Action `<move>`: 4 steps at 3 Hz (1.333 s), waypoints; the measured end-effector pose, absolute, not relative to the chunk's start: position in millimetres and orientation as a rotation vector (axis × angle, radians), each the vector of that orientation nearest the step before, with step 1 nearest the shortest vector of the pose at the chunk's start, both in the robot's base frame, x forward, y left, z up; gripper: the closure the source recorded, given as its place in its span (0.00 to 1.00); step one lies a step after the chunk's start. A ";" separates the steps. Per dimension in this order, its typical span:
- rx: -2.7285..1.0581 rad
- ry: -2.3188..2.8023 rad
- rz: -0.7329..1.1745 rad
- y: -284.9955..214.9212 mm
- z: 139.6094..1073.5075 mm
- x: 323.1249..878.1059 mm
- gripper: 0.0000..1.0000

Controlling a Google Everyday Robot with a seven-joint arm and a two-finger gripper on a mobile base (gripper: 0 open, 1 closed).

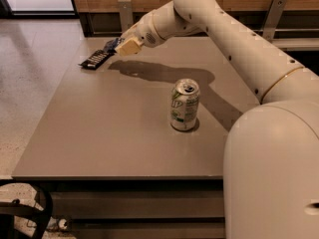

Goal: Move rxbar blueberry near rxbar chocolate

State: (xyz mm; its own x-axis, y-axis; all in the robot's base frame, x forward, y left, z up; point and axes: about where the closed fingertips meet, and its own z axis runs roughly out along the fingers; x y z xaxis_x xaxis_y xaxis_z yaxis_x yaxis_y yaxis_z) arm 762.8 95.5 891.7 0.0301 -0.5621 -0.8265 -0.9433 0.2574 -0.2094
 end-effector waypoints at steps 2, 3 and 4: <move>-1.422 1.645 0.551 100.7 887.5 762.0 0.28; -1.425 1.645 0.555 103.4 885.5 761.6 0.05; -1.428 1.645 0.558 105.1 884.1 761.4 0.00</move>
Offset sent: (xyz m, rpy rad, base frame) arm -0.0003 0.0024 -0.0020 -0.0003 0.0030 0.0035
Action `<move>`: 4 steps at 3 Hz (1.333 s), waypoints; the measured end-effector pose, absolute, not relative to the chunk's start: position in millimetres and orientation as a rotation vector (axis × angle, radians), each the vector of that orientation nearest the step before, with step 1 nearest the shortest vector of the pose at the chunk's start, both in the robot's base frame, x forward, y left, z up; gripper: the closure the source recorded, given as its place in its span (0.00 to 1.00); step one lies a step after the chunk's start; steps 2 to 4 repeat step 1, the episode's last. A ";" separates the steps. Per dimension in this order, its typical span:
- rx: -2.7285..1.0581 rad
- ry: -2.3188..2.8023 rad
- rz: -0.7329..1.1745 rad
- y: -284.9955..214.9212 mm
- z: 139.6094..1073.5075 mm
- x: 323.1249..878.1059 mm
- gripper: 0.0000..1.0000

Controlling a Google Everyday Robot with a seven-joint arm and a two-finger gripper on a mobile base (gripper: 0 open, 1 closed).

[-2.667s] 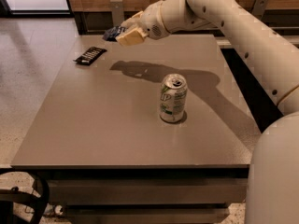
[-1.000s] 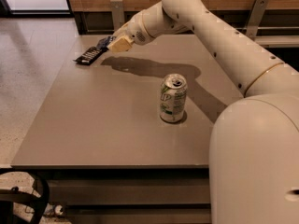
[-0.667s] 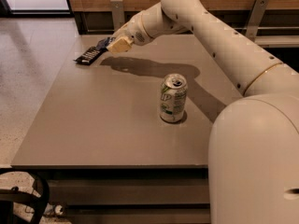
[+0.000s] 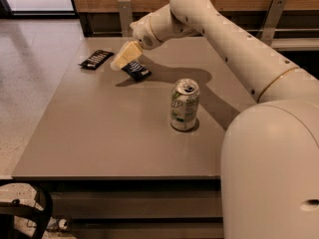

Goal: Move rxbar blueberry near rxbar chocolate

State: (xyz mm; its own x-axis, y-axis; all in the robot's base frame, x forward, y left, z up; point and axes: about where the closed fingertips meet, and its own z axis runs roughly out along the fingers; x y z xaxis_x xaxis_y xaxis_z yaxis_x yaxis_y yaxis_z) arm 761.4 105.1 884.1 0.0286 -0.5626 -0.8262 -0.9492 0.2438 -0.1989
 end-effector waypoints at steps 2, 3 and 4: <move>-1.428 1.645 0.558 105.1 884.1 761.4 0.00; -1.428 1.645 0.558 105.1 884.1 761.4 0.00; -1.428 1.645 0.558 105.1 884.1 761.4 0.00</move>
Offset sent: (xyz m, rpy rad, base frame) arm 0.0000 0.0000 0.0000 0.0000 0.0000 0.0000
